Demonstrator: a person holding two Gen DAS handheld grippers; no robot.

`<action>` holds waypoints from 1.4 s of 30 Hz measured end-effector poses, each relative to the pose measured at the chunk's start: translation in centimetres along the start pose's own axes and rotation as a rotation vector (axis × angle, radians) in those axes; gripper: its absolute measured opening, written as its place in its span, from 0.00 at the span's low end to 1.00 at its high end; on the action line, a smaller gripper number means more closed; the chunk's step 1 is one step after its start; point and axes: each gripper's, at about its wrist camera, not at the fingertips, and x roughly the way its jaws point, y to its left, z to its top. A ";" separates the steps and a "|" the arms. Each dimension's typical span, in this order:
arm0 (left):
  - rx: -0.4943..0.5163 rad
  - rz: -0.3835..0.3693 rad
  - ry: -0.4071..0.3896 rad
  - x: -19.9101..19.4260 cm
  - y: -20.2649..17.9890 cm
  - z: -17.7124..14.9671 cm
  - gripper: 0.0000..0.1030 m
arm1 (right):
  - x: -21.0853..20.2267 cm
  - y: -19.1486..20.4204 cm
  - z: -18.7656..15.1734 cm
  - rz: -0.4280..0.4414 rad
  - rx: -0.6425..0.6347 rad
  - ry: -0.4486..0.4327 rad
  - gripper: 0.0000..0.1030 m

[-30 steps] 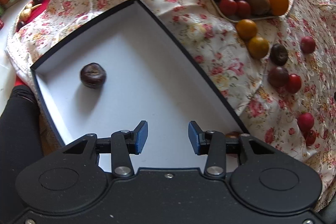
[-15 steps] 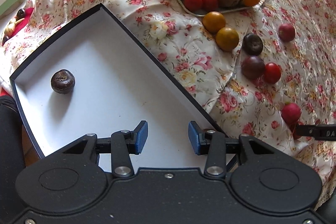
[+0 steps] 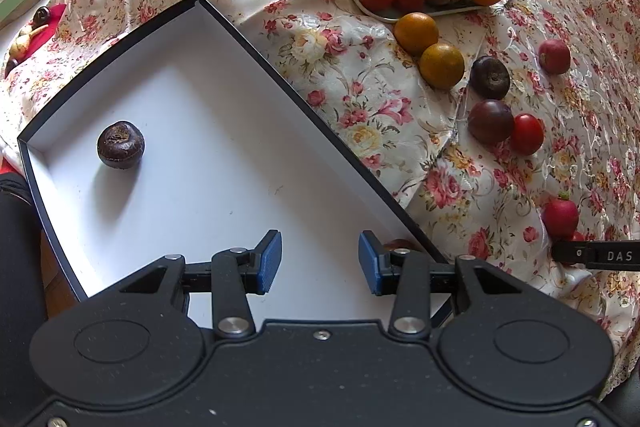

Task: Organize fruits
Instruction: 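Grasp the red radish with the left gripper while the right gripper grasps a red tomato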

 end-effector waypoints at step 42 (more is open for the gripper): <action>0.246 -0.152 0.144 4.2 -20.2 1.1 0.49 | -1.9 -11.0 3.0 -0.012 0.209 -0.132 0.34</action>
